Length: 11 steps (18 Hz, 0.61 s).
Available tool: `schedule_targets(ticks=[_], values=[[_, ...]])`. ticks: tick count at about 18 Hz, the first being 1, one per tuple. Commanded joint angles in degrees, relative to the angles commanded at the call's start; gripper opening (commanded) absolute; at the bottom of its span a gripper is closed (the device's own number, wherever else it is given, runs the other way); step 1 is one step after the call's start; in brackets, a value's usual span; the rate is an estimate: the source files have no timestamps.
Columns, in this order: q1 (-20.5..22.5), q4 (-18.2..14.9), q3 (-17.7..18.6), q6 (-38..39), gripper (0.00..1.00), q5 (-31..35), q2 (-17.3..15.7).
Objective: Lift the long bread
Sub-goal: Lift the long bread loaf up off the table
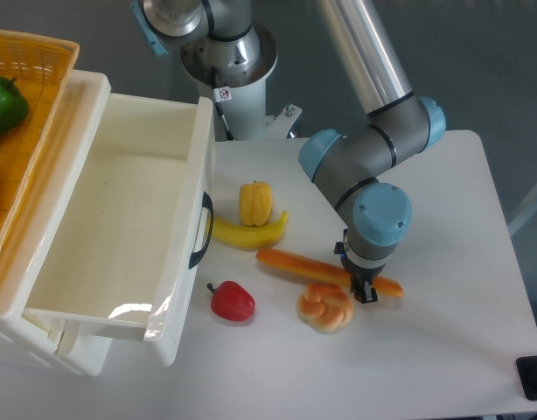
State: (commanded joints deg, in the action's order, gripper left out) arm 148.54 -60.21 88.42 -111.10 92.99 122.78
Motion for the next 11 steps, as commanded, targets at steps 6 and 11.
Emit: schedule_targets(ticks=[6,11], values=[[-0.5,-2.1,-1.1,2.6,0.0,0.3,-2.7],[-1.1,-4.7,-1.5,11.5,0.0,-0.5,-6.7]])
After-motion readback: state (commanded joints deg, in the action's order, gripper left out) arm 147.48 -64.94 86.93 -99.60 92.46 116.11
